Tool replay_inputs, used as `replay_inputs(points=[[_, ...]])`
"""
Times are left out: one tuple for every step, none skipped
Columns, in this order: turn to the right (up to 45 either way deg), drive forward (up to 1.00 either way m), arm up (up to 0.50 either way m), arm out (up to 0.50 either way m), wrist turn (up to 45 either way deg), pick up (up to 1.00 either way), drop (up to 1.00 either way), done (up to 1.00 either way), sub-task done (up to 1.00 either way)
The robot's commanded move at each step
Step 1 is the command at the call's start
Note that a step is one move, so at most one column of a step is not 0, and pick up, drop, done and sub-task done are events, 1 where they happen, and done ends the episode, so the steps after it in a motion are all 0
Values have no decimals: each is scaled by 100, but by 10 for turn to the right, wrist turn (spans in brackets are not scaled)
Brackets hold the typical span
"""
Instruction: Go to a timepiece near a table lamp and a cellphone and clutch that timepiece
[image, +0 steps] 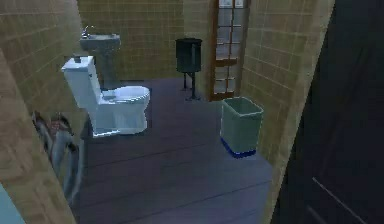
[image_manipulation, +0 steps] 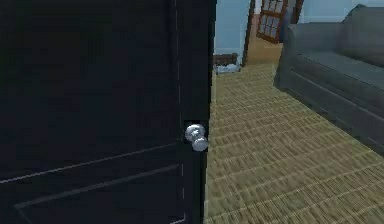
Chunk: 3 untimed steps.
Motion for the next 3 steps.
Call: replay_inputs(points=[[0, 85, 0, 0, 0, 0, 0, 0, 0], [0, 100, 0, 0, 0, 0, 0, 0, 0], [-60, 0, 0, 0, 0, 0, 0, 0, 0]])
